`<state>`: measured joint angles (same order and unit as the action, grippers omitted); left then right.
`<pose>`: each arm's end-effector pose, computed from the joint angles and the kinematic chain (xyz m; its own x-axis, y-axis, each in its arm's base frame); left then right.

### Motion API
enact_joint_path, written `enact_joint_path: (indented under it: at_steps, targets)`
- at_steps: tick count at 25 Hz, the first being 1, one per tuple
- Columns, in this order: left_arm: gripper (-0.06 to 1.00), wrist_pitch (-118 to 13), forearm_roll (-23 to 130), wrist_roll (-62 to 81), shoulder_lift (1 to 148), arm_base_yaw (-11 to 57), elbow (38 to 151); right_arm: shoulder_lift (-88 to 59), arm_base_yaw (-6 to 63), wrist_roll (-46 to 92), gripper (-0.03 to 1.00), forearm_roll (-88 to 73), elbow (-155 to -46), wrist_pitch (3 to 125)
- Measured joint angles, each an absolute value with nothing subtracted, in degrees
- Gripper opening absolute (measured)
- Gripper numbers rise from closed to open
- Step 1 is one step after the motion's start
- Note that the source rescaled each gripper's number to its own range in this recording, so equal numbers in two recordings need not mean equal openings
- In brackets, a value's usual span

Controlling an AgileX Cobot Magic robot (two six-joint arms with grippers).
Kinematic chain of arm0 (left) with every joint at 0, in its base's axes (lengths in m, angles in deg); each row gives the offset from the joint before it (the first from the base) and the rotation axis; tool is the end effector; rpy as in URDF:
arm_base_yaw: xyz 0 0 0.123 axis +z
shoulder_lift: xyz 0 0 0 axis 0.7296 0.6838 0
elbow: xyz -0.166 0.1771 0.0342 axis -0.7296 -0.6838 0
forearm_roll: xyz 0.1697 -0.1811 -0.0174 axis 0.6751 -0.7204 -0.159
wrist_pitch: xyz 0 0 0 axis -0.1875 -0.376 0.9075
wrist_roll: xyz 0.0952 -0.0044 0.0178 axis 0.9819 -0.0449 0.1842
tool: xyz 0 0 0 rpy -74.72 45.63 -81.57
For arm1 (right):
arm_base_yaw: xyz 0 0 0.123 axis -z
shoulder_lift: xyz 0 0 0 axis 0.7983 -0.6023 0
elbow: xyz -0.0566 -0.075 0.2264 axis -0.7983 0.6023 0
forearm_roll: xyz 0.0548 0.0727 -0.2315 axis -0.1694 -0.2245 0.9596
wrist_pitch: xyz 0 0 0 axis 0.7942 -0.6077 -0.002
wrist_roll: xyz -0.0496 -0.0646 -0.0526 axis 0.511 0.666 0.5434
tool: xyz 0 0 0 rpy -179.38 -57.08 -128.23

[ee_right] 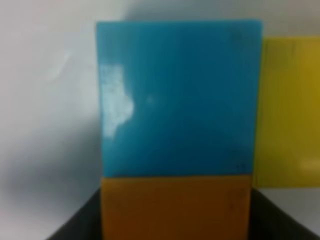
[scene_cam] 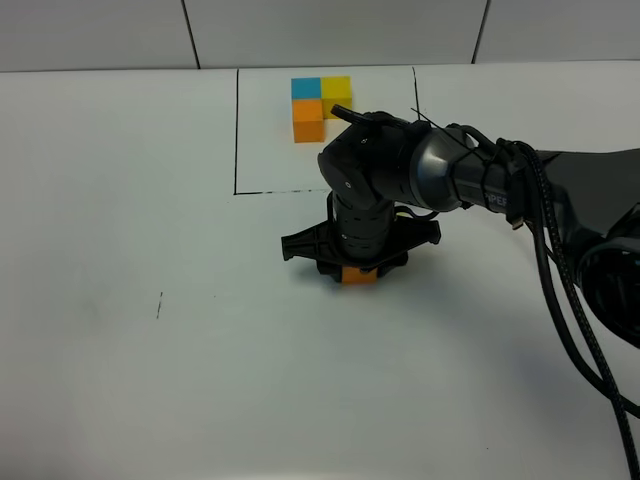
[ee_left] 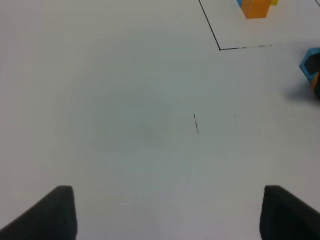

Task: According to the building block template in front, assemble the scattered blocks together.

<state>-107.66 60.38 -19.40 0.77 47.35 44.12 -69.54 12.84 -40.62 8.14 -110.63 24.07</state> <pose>0.0376 -0.0090 0.2772 -0.4214 0.0206 -0.9067 0.0890 0.9959 -0.0188 0.3228 0.2592 0.0801 -0.9823 -0.0615 -0.1767 -0.0631 0.9980 0.0037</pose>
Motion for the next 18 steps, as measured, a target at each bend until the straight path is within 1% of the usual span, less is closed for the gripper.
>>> enact_joint_path:
  at_steps: [4, 5, 7, 10, 18]
  targets:
    - [0.68, -107.7, 60.4, -19.4, 0.8, 47.4, 44.1, -69.7, 13.2, -39.2, 0.36, 8.2, -110.6, 23.7]
    - [0.68, -107.7, 60.4, -19.4, 0.8, 47.4, 44.1, -69.7, 13.3, -38.9, 0.40, 8.3, -110.6, 23.6]
    - [0.68, -107.7, 60.4, -19.4, 0.8, 47.4, 44.1, -69.5, 13.3, -38.4, 0.45, 8.3, -110.6, 23.5]
    - [0.68, -107.7, 60.4, -19.4, 0.8, 47.4, 44.1, -68.4, 13.3, -37.8, 0.47, 8.1, -110.4, 23.2]
    - [0.68, -107.7, 60.4, -19.4, 0.8, 47.4, 44.1, -61.0, 13.3, -35.5, 0.48, 5.2, -110.4, 20.0]
